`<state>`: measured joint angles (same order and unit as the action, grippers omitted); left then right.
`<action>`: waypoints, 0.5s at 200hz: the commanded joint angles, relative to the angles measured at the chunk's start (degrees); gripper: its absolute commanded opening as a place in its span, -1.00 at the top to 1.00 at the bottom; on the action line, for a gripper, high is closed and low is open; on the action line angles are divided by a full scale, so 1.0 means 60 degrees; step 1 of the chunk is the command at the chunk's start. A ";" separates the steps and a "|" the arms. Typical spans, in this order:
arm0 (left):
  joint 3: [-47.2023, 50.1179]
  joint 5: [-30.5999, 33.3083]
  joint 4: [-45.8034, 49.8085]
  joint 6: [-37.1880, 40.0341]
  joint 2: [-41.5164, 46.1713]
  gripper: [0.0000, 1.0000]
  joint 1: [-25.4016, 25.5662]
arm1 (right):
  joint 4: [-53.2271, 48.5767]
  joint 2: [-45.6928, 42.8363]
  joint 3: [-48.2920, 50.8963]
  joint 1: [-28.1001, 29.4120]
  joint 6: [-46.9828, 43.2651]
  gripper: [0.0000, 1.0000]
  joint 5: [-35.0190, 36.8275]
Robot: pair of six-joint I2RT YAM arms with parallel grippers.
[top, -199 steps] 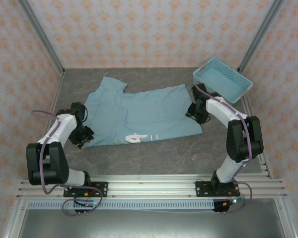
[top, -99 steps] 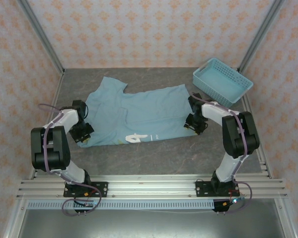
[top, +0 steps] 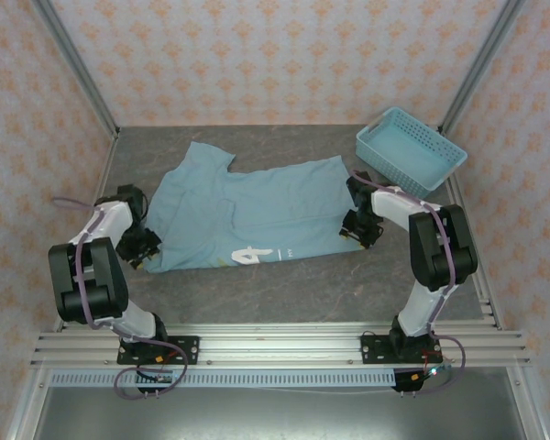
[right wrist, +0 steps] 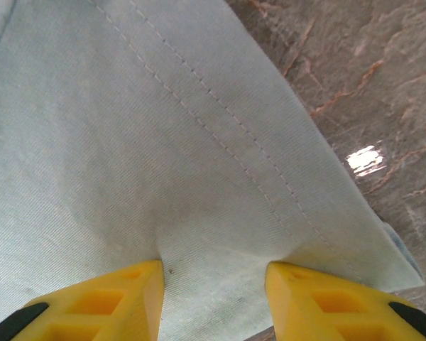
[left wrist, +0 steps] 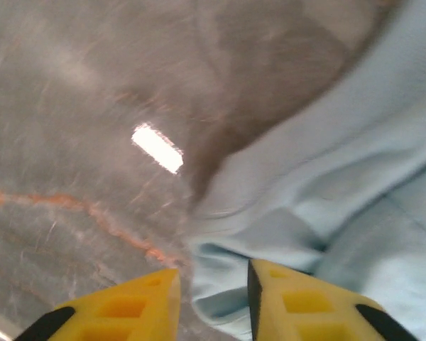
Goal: Fold and stack the t-shirts
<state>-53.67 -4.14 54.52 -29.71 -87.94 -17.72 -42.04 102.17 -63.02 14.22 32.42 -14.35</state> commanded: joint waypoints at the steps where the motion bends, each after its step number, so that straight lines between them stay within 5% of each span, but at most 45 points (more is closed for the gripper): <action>1: 0.0352 -0.0603 0.0466 -0.1258 0.0260 0.12 -0.0813 | -0.0029 0.0418 0.0001 -0.0070 -0.0260 0.14 0.0458; 17: 0.0540 -0.1356 0.0031 -0.1963 0.0322 -0.06 -0.1085 | -0.0012 0.0451 0.0014 -0.0070 -0.0330 0.13 0.0428; 58: 0.1024 -0.2473 -0.0360 -0.3433 0.0222 -0.10 -0.1092 | 0.0043 0.0454 0.0058 -0.0073 -0.0372 0.14 0.0385; 100: 0.1354 -0.2566 -0.0629 -0.4169 0.0353 0.10 -0.1094 | 0.0020 0.0491 0.0030 -0.0070 -0.0372 0.14 0.0410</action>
<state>-46.41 -18.55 51.77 -49.65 -87.35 -24.27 -42.17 102.28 -63.07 14.22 31.20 -14.37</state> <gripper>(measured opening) 0.498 0.431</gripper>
